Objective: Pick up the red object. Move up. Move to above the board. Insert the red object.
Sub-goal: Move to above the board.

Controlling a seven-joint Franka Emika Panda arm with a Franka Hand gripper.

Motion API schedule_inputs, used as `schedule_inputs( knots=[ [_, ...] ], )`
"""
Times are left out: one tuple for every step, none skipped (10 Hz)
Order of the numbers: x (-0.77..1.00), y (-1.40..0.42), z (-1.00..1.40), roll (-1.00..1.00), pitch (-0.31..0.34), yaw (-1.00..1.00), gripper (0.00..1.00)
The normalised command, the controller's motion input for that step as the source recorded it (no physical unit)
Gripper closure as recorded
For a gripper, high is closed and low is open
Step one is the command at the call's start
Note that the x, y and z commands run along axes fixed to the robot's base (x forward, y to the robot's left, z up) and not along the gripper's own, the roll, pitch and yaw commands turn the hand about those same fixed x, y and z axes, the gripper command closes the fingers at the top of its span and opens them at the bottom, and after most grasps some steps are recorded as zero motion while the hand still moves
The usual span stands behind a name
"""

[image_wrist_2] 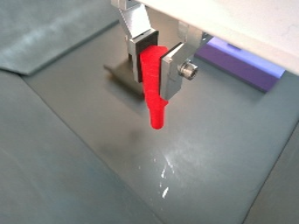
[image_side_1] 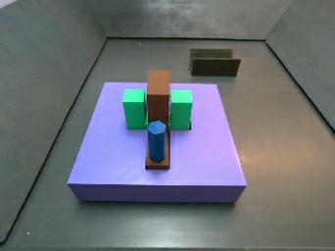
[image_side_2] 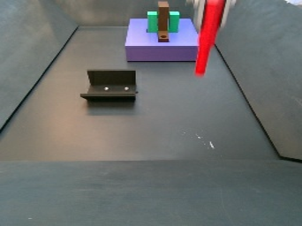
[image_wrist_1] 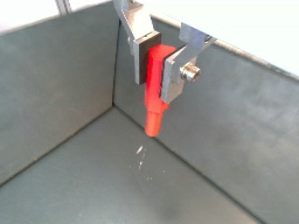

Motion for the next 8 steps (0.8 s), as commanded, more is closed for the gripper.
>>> schedule_inputs(
  knots=[
    [0.04, 0.01, 0.83, -0.02, 0.084, 0.00, 1.00],
    [0.03, 0.00, 0.39, 0.00, 0.077, 0.00, 1.00],
    [0.03, 0.00, 0.21, 0.01, 0.052, 0.00, 1.00],
    [0.10, -1.40, 0.15, -0.11, 0.147, 0.01, 1.00],
    [0.09, -1.40, 0.14, -0.07, 0.130, 0.01, 1.00],
    [0.09, -1.40, 0.14, -0.01, 0.078, 0.01, 1.00],
    [0.09, -1.40, 0.14, -0.03, 0.010, 0.01, 1.00],
    [0.09, -1.40, 0.14, -0.01, 0.014, 0.01, 1.00]
  ],
)
